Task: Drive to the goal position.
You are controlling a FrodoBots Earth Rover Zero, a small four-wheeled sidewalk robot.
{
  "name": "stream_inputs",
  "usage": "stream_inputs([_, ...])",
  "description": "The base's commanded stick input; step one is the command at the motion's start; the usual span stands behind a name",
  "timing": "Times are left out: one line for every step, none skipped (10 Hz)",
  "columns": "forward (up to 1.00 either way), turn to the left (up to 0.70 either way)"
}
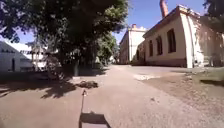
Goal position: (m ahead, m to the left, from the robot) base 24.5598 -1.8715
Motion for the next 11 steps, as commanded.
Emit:
stream_inputs([0.70, 0.00])
stream_inputs([0.70, 0.00])
stream_inputs([0.70, 0.00])
stream_inputs([0.70, 0.00])
stream_inputs([0.70, 0.00])
stream_inputs([0.70, 0.00])
stream_inputs([0.70, 0.00])
stream_inputs([0.70, 0.00])
stream_inputs([0.70, 0.00])
stream_inputs([0.70, 0.00])
stream_inputs([0.70, 0.00])
